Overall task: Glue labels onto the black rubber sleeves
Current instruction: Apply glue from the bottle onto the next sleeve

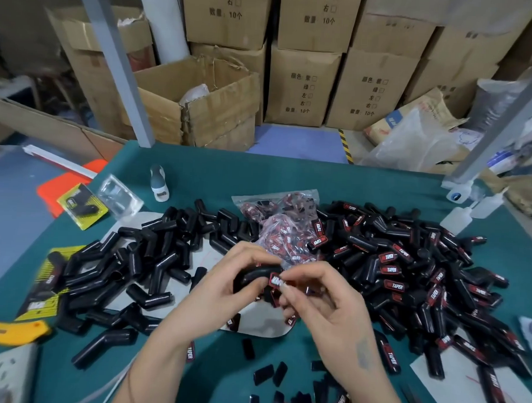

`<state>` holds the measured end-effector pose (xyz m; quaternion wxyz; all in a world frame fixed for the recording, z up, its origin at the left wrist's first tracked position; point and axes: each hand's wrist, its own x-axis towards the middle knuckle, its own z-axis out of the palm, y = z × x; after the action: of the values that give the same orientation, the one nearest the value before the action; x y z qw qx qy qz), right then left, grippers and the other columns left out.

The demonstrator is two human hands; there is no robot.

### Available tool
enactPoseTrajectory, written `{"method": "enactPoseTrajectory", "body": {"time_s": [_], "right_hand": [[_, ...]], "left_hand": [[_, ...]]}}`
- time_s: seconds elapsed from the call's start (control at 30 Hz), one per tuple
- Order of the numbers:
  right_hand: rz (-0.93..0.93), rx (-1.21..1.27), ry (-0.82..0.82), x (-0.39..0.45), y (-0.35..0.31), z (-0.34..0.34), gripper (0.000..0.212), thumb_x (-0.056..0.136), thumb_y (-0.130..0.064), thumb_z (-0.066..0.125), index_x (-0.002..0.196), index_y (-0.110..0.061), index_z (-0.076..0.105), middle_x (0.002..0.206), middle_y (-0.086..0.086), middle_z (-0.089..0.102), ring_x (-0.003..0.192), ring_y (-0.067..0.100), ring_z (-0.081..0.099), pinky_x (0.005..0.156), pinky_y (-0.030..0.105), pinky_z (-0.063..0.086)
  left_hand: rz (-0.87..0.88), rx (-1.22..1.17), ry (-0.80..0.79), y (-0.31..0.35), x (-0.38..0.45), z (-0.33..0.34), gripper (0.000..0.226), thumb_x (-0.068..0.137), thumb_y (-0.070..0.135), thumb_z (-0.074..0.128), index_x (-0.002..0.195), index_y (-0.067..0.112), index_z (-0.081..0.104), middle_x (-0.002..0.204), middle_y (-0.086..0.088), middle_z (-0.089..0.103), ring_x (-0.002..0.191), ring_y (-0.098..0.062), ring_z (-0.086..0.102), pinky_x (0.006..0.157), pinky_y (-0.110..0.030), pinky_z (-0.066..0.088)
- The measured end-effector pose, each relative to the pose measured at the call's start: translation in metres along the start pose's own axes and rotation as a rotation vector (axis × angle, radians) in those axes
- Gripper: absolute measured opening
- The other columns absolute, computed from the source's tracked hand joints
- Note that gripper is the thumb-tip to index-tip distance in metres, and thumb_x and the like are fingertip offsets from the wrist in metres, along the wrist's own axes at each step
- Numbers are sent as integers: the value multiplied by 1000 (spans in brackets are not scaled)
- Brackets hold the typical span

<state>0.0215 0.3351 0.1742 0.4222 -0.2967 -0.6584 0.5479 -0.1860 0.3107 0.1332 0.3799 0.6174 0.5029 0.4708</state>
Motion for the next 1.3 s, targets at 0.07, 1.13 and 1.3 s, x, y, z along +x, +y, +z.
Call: {"method": "enactPoseTrajectory", "body": {"time_s": [0.07, 1.13, 1.3], "right_hand": [[23, -112, -5, -10, 7, -1, 23, 94, -21, 75, 102, -41, 70, 99, -7, 73, 84, 16, 74, 73, 21, 58], [305, -378, 162, -45, 90, -57, 25, 92, -26, 79, 105, -44, 67, 109, -15, 63, 103, 7, 67, 82, 22, 54], [339, 158, 118, -36, 65, -47, 48, 80, -54, 82, 124, -36, 72, 118, 6, 69, 110, 31, 73, 94, 38, 60]], "left_hand": [[30, 73, 13, 0, 1, -1, 31, 103, 9, 66, 126, 29, 72, 119, 5, 62, 105, -18, 68, 86, -20, 53], [-116, -218, 219, -14, 5, 14, 50, 103, -4, 58, 130, 35, 72, 118, 6, 58, 96, -15, 72, 91, -19, 53], [-255, -268, 245, -23, 10, 24, 47, 111, 10, 50, 137, 47, 66, 119, -6, 65, 92, -16, 57, 91, -31, 46]]}}
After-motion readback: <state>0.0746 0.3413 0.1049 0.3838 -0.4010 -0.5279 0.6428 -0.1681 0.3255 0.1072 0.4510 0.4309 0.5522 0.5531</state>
